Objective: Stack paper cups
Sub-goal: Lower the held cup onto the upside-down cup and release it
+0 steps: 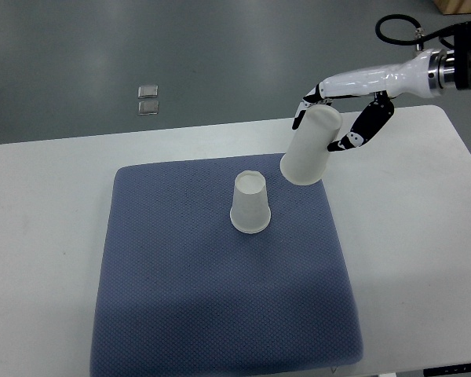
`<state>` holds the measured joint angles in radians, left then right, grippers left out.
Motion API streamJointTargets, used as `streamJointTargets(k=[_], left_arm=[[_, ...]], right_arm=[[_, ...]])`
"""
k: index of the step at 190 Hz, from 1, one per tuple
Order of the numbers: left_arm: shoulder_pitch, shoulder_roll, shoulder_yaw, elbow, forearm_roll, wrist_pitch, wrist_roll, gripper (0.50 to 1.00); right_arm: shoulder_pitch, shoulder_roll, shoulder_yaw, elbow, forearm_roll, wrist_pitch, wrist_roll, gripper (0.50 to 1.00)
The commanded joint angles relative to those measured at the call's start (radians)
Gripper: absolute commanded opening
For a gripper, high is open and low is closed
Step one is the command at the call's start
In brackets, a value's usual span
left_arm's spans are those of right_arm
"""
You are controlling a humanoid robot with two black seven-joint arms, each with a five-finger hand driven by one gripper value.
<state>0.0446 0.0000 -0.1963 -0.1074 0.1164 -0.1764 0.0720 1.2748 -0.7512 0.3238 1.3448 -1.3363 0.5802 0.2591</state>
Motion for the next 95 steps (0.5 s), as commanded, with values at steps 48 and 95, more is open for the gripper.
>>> streamJointTargets(k=[48, 95], left_arm=[[0.0, 0.0, 0.0, 0.0, 0.0, 0.0, 0.0, 1.0], [0.0, 0.0, 0.0, 0.0, 0.0, 0.0, 0.0, 1.0]], right_arm=[[0.026, 0.154, -0.002, -0.049, -0.001, 0.009, -0.078, 0.656], [0.023, 0.234, -0.011, -0.125, -0.003, 0.006, -0.093, 0.656]])
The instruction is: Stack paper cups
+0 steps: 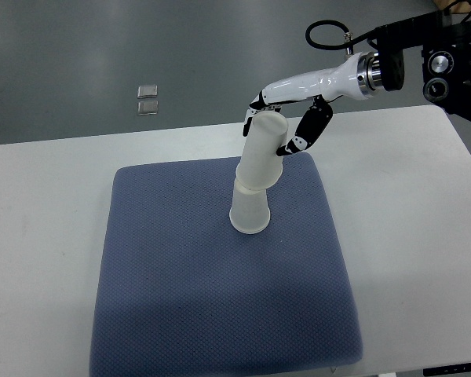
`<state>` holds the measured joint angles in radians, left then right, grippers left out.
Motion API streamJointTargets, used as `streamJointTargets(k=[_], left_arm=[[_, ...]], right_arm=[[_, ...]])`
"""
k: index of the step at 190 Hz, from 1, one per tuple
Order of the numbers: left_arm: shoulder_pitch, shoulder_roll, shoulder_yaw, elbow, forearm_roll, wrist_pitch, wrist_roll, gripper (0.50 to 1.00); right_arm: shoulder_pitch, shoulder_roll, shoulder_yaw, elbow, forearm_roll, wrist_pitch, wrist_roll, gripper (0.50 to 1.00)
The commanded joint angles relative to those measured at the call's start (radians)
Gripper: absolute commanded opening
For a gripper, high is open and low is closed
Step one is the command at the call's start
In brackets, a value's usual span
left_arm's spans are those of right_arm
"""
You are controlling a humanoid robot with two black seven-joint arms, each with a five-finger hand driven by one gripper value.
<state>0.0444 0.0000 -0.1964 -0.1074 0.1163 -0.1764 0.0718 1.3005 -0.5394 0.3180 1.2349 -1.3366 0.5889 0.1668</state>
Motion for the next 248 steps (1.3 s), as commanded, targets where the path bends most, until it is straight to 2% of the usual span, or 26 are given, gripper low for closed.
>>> streamJointTargets(k=[1, 78, 131, 144, 149, 156, 163, 169, 206, 248], left_arm=[[0.0, 0.0, 0.0, 0.0, 0.0, 0.0, 0.0, 1.0], [0.0, 0.0, 0.0, 0.0, 0.0, 0.0, 0.0, 1.0], [0.0, 0.0, 0.0, 0.0, 0.0, 0.0, 0.0, 1.0], [0.0, 0.0, 0.0, 0.0, 0.0, 0.0, 0.0, 1.0], [0.0, 0.0, 0.0, 0.0, 0.0, 0.0, 0.0, 1.0], [0.0, 0.0, 0.0, 0.0, 0.0, 0.0, 0.0, 1.0], [0.0, 0.0, 0.0, 0.0, -0.001, 0.0, 0.0, 1.0], [0.0, 0.0, 0.0, 0.0, 0.0, 0.0, 0.0, 1.0], [0.0, 0.0, 0.0, 0.0, 0.0, 0.0, 0.0, 1.0], [0.0, 0.0, 0.0, 0.0, 0.0, 0.0, 0.0, 1.0]], right_arm=[[-0.003, 0.022, -0.005, -0.015, -0.003, -0.003, -0.001, 0.656], [-0.026, 0.082, -0.013, -0.077, -0.007, -0.018, -0.027, 0.656], [-0.055, 0.104, -0.013, -0.078, -0.009, -0.021, -0.03, 0.668], [-0.058, 0.104, -0.013, -0.078, -0.009, -0.023, -0.03, 0.699], [-0.058, 0.105, -0.011, -0.078, -0.009, -0.026, -0.03, 0.756], [-0.058, 0.105, -0.011, -0.078, -0.007, -0.031, -0.03, 0.805], [-0.058, 0.108, -0.011, -0.078, -0.004, -0.044, -0.029, 0.876], [-0.059, 0.114, -0.01, -0.078, -0.003, -0.052, -0.029, 0.903], [-0.076, 0.111, 0.006, -0.094, 0.014, -0.07, -0.023, 0.907], [-0.11, 0.111, 0.023, -0.23, 0.292, -0.089, -0.026, 0.907]])
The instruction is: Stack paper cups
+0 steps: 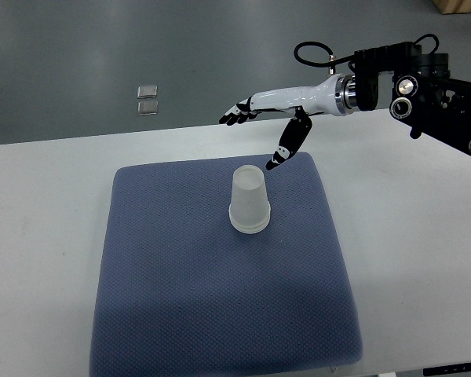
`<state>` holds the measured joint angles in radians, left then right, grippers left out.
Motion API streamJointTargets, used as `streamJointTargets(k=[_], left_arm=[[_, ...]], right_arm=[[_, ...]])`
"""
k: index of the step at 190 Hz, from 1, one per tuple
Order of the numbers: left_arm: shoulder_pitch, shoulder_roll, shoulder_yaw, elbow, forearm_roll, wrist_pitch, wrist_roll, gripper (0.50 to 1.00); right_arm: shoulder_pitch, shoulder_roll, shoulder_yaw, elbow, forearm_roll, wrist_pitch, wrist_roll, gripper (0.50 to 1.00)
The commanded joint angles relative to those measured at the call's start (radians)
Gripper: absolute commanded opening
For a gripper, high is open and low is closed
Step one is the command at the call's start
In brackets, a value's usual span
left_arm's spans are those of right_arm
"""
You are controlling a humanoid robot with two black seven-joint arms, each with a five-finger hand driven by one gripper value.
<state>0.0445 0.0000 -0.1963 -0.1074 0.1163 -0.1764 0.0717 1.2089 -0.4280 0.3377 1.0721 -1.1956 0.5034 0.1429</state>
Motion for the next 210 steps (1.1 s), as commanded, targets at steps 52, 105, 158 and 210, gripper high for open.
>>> streamJointTargets(k=[52, 105, 158, 210], left_arm=[[0.0, 0.0, 0.0, 0.0, 0.0, 0.0, 0.0, 1.0], [0.0, 0.0, 0.0, 0.0, 0.0, 0.0, 0.0, 1.0], [0.0, 0.0, 0.0, 0.0, -0.001, 0.0, 0.0, 1.0], [0.0, 0.0, 0.0, 0.0, -0.001, 0.0, 0.0, 1.0]], right_arm=[[-0.114, 0.029, 0.001, -0.244, 0.685, -0.009, -0.005, 0.907], [-0.196, 0.144, 0.05, -0.463, 1.076, -0.012, -0.132, 0.907], [-0.236, 0.187, 0.07, -0.572, 1.479, -0.077, -0.2, 0.907], [-0.247, 0.189, 0.072, -0.575, 1.565, -0.138, -0.187, 0.917]])
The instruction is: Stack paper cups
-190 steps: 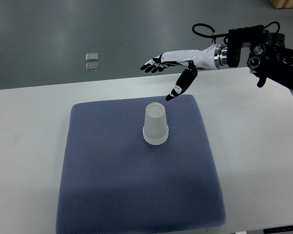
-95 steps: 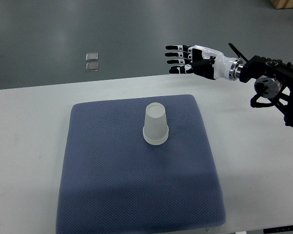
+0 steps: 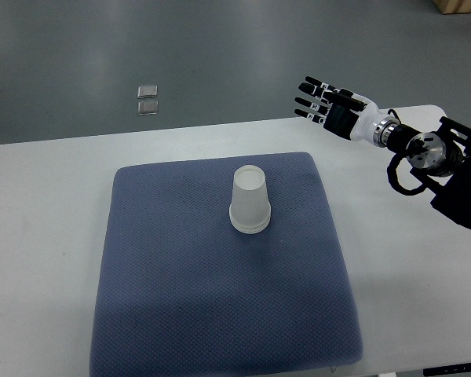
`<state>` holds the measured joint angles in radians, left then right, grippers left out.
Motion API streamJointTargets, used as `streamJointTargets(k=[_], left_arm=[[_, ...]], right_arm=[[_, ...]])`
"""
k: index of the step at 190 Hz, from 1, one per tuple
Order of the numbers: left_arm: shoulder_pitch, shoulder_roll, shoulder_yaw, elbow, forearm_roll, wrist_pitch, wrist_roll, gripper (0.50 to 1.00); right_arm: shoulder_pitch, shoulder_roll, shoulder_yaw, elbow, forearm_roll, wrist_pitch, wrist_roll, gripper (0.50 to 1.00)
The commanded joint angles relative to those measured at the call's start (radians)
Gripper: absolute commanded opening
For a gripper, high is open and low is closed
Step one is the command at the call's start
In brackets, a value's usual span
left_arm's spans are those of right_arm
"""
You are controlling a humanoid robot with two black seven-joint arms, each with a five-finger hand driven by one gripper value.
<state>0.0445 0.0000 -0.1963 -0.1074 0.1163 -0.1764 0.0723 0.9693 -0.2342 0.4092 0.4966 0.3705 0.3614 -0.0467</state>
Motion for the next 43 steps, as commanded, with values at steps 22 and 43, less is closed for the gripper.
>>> streamJointTargets(k=[22, 43], left_arm=[[0.0, 0.0, 0.0, 0.0, 0.0, 0.0, 0.0, 1.0], [0.0, 0.0, 0.0, 0.0, 0.0, 0.0, 0.0, 1.0]], right_arm=[[-0.017, -0.004, 0.002, 0.002, -0.001, 0.016, 0.002, 0.921], [-0.02, -0.001, 0.002, 0.005, -0.002, 0.028, 0.002, 0.921]])
